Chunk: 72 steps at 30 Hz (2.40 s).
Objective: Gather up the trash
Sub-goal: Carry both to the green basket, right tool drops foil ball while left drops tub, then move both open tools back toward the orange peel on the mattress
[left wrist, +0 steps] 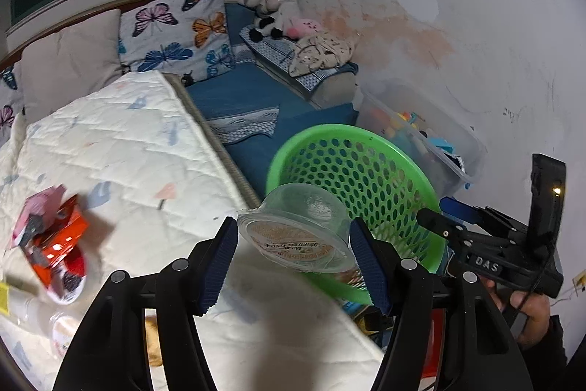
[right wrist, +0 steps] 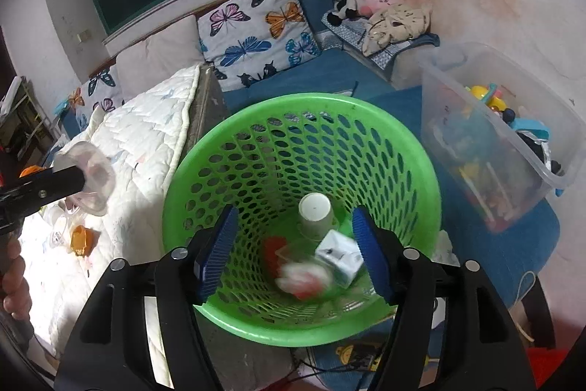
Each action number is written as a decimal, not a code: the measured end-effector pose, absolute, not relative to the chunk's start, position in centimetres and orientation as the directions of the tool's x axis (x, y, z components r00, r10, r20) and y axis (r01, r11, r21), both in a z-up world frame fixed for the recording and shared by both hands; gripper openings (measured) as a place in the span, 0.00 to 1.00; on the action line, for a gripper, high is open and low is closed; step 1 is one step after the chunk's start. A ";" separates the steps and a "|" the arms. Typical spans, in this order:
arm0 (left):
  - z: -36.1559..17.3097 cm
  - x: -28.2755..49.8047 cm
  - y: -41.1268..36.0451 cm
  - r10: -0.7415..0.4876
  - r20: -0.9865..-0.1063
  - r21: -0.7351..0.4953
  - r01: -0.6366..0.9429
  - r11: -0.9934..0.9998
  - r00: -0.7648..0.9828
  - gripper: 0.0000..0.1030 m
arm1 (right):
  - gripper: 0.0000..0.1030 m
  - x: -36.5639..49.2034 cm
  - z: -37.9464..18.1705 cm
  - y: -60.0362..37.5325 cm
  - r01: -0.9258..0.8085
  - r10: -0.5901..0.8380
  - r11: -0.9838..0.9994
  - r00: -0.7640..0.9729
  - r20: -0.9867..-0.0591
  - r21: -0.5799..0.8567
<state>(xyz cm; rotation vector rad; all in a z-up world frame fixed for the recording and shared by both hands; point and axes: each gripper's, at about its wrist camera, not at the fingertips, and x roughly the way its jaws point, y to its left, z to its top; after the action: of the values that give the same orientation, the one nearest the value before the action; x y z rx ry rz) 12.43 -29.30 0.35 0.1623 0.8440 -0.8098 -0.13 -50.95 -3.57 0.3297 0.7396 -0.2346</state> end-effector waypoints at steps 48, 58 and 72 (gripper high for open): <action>-0.8 13.4 -12.9 -0.359 -0.750 -0.122 0.418 0.900 0.555 0.75 | 0.73 3.2 -2.3 -36.0 -0.005 0.177 0.969 0.715 -0.676 0.249; -1.6 12.9 -5.7 -0.313 -0.746 -0.153 0.306 0.940 0.588 0.74 | 0.73 6.5 -3.5 -28.7 -0.148 0.288 0.955 0.656 -0.697 0.256; -3.2 12.4 -2.1 -0.303 -0.758 -0.177 0.266 0.948 0.577 0.74 | 0.67 10.1 -6.5 -24.5 -0.156 0.285 0.958 0.605 -0.744 0.239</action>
<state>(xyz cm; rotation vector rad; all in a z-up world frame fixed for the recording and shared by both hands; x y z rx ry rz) 12.37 -2.13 -3.21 -0.0452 0.8957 -0.3328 10.11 -24.54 -6.54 0.1558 0.8857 0.2562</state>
